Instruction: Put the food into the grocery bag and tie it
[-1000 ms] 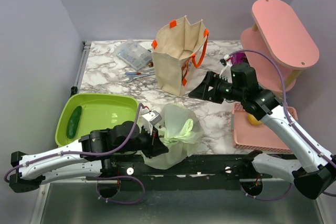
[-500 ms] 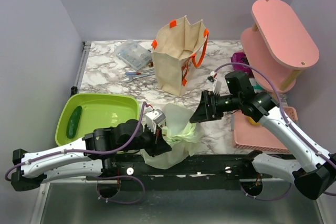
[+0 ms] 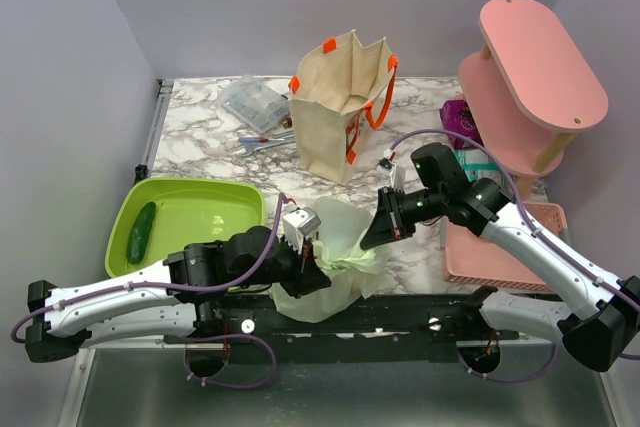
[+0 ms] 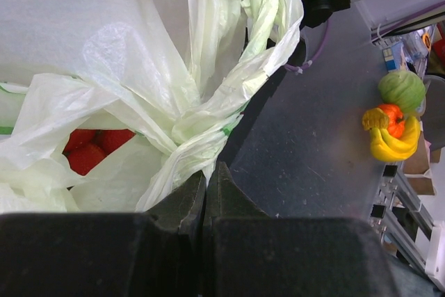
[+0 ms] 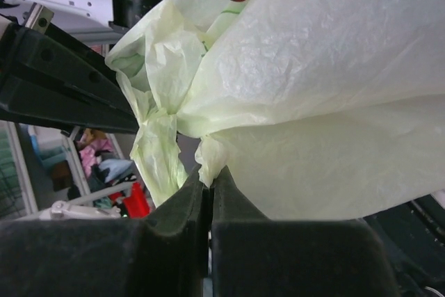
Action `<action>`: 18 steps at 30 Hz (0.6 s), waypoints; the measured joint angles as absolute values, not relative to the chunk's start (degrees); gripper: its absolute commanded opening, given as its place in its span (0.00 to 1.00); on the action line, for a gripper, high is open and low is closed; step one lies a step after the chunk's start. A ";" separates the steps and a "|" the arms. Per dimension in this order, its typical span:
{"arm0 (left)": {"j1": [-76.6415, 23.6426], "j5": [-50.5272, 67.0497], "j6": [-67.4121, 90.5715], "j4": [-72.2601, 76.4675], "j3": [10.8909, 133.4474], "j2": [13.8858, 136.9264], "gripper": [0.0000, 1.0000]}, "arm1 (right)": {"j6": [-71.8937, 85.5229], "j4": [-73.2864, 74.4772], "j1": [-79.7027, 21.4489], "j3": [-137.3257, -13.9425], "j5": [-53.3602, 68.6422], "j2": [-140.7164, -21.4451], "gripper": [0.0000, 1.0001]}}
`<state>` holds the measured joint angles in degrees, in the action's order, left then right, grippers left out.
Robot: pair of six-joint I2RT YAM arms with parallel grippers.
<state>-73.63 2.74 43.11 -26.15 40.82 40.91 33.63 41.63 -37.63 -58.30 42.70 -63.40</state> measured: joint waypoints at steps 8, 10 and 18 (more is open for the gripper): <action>-73.63 2.37 42.19 -26.35 44.58 42.57 0.00 | 33.58 43.40 -38.22 -61.25 32.51 -62.28 0.01; -73.63 2.07 41.25 -26.59 47.37 43.94 0.00 | 33.61 43.57 -38.26 -64.25 28.34 -62.19 0.01; -73.19 -1.80 33.52 -30.13 62.81 52.77 0.00 | 33.63 42.59 -39.03 -75.24 12.47 -66.50 0.01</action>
<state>-73.19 -1.80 33.52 -30.13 62.81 52.77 33.63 42.59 -39.03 -75.24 12.47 -66.50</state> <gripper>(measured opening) 0.011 0.029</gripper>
